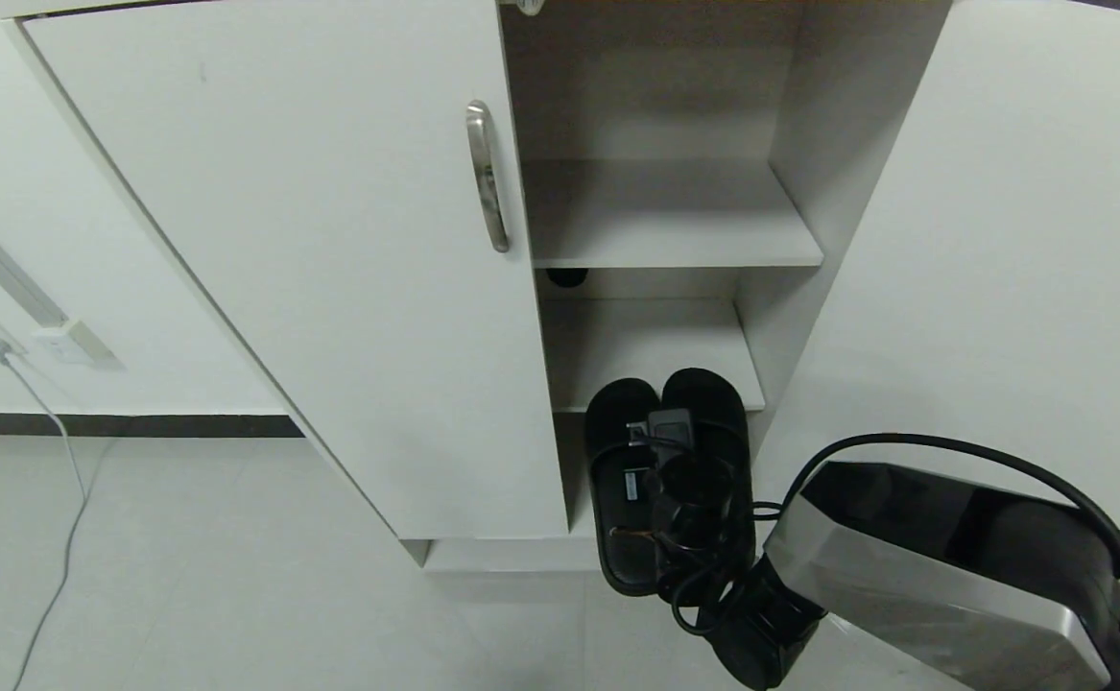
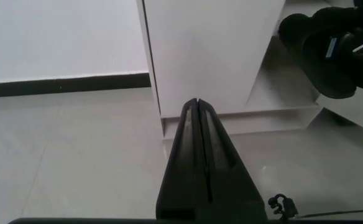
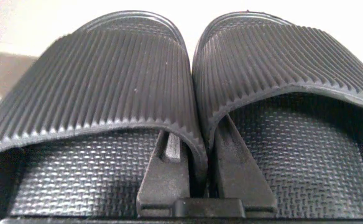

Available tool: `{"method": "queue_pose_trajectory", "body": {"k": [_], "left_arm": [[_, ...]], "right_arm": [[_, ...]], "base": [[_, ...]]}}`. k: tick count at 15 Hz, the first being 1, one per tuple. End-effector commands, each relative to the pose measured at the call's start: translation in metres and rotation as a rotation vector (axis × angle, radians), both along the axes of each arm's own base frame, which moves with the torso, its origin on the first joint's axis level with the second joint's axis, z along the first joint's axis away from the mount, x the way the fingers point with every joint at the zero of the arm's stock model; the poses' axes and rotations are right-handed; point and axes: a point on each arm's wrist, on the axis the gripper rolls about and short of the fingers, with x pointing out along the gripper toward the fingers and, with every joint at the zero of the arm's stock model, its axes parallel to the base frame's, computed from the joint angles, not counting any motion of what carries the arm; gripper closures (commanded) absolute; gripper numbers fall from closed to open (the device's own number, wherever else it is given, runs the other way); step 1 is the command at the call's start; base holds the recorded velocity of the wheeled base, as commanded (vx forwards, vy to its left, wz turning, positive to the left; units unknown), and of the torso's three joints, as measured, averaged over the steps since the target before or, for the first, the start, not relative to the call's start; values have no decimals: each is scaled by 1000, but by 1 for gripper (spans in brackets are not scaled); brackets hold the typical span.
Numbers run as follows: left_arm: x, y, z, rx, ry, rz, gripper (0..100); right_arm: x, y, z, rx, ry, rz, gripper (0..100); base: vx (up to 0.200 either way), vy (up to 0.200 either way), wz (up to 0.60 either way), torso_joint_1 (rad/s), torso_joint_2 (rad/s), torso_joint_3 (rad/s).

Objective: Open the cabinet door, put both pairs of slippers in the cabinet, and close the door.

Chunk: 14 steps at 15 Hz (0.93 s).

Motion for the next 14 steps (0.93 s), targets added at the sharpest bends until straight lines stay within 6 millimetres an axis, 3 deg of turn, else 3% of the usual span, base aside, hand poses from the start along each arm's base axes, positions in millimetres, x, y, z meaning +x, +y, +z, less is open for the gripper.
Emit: {"method": "queue_pose_trajectory", "body": {"k": [1,4,8,14], "left_arm": [[0,0,0,0,1,0,100],[0,0,0,0,1,0,100],[0,0,0,-2,1,0,100],[0,0,0,-2,0,0,100]], "right_arm": [[8,-2,5,6,-9,-10,100],[21,-2,13,16,-14,-26,100],[76,4,26,34,-14,-66,100],[125,-7,58,73,32,-55,100]], "base": [[0,0,0,0,0,0],[0,0,0,0,0,0],[0,0,0,0,0,0],[0,0,0,0,0,0]]}}
